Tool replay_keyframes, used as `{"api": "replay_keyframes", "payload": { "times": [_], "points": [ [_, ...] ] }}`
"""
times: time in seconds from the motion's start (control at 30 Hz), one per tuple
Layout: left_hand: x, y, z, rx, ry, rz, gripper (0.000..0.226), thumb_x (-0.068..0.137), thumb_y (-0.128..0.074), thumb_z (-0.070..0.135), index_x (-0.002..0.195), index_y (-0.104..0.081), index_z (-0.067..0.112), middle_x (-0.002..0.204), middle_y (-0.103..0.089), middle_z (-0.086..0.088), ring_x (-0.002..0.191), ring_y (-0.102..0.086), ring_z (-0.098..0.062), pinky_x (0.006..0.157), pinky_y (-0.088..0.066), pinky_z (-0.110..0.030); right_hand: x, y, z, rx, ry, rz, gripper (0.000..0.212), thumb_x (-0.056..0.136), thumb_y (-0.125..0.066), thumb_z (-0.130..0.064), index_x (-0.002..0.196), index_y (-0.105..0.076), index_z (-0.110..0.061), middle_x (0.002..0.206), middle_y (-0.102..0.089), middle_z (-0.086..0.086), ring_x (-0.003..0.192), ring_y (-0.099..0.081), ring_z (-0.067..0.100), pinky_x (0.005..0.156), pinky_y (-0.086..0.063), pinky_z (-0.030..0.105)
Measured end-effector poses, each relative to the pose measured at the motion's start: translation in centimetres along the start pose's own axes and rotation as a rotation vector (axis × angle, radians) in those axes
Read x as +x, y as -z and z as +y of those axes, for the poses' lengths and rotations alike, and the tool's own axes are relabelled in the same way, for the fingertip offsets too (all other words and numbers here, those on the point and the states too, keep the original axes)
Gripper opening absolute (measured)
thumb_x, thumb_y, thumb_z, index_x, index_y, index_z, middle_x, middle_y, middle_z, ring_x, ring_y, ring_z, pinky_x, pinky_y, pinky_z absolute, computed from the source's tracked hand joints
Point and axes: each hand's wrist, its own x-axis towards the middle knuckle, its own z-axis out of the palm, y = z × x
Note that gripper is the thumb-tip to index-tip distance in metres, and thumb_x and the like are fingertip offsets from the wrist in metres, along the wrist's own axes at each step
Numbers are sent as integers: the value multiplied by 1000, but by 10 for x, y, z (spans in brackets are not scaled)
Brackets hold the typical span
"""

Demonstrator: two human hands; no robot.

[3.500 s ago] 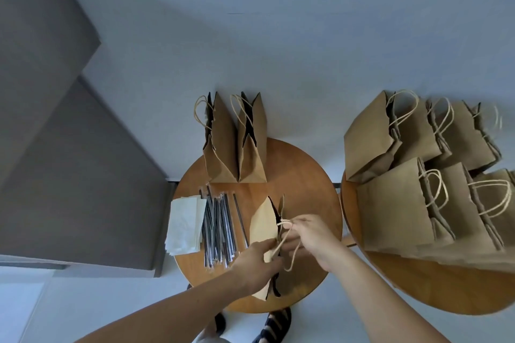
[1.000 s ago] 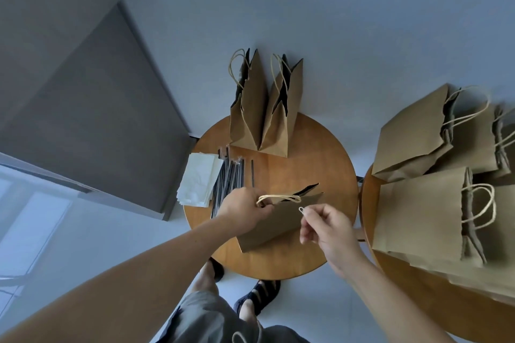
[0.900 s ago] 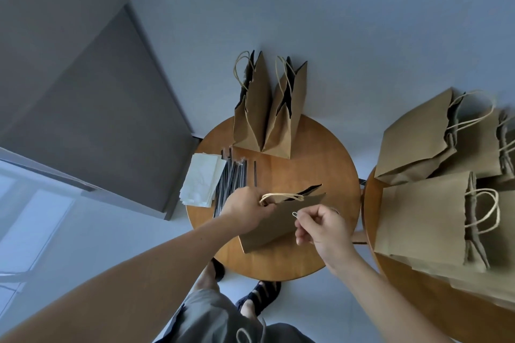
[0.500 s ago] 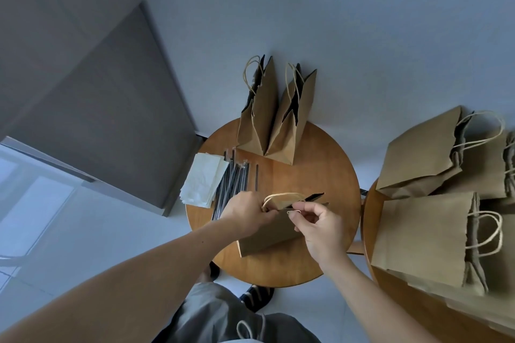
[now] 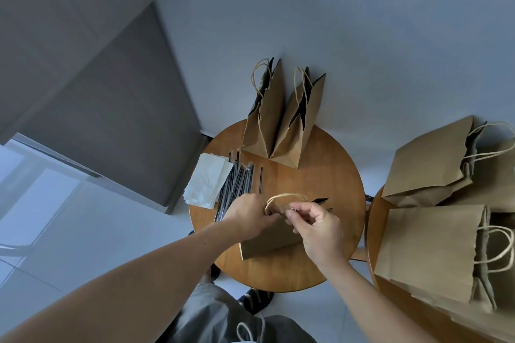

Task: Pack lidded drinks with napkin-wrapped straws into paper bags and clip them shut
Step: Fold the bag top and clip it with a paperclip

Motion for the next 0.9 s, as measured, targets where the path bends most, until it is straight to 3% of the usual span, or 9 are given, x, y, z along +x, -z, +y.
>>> {"api": "replay_keyframes", "payload": {
  "times": [0.13, 0.27, 0.37, 0.43, 0.5, 0.6, 0.77, 0.83, 0.9],
  "points": [
    [1, 0, -2, 2, -8, 4, 26, 87, -66, 44, 65, -61, 32, 68, -66, 6, 65, -63, -12, 58, -52, -30, -1, 1, -1, -7, 10, -33, 23, 87, -72, -17, 106, -71, -28, 80, -74, -16, 72, -71, 6, 62, -57, 16],
    [0, -1, -1, -1, -4, 22, 36, 87, -67, 43, 56, -51, 36, 58, -58, 12, 57, -58, -6, 50, -44, -23, -1, 1, -3, 2, -24, -33, 16, 84, -75, -15, 94, -68, -25, 80, -74, -9, 72, -72, 10, 63, -59, 24],
    [1, -2, -1, 10, 3, 12, 33, 88, -66, 44, 59, -54, 34, 61, -61, 9, 59, -60, -8, 53, -49, -26, -1, 4, -5, -101, 59, -12, 13, 85, -75, -19, 89, -71, -31, 79, -72, -16, 81, -68, 0, 67, -54, 13],
    [2, -2, -1, -3, -7, 19, 32, 87, -66, 44, 59, -55, 35, 59, -59, 12, 56, -58, -4, 49, -44, -21, 0, 5, -6, -213, 165, 18, 13, 89, -71, -20, 97, -73, -28, 92, -67, -19, 91, -61, -6, 70, -48, 4],
    [1, -1, 0, -3, -9, 28, 33, 87, -67, 44, 57, -55, 36, 56, -57, 13, 54, -56, -2, 47, -40, -19, 2, 6, -6, -307, 230, 32, 17, 90, -69, -17, 106, -74, -20, 98, -63, -14, 90, -60, -2, 73, -46, 2],
    [0, 0, 2, 40, -3, 23, 24, 87, -65, 45, 72, -66, 25, 65, -63, 6, 62, -61, -12, 57, -53, -31, 5, 10, -4, -421, 335, 39, 19, 83, -77, -12, 102, -75, -12, 94, -67, -9, 81, -60, -1, 72, -45, 1],
    [-6, -4, 0, 176, -180, 124, 27, 89, -59, 37, 65, -46, 33, 62, -49, 12, 64, -56, -17, 55, -37, -24, 13, 15, -2, -532, 488, -35, 12, 74, -84, -6, 83, -76, -7, 94, -75, 1, 85, -71, 12, 77, -56, 19],
    [-8, -5, 0, 237, -268, 167, 10, 89, -57, 36, 82, -58, 28, 73, -60, 7, 71, -60, -20, 60, -41, -27, 15, 16, -4, -562, 492, -116, 10, 77, -82, -7, 86, -77, -10, 96, -76, -1, 88, -72, 13, 79, -58, 25],
    [-8, -8, -1, 271, -338, 210, 12, 89, -57, 33, 91, -63, 22, 77, -64, 3, 73, -60, -20, 60, -38, -27, 17, 17, -6, -610, 495, -213, 9, 82, -77, -11, 91, -77, -14, 93, -76, -4, 85, -71, 14, 76, -58, 29]
  ]
}}
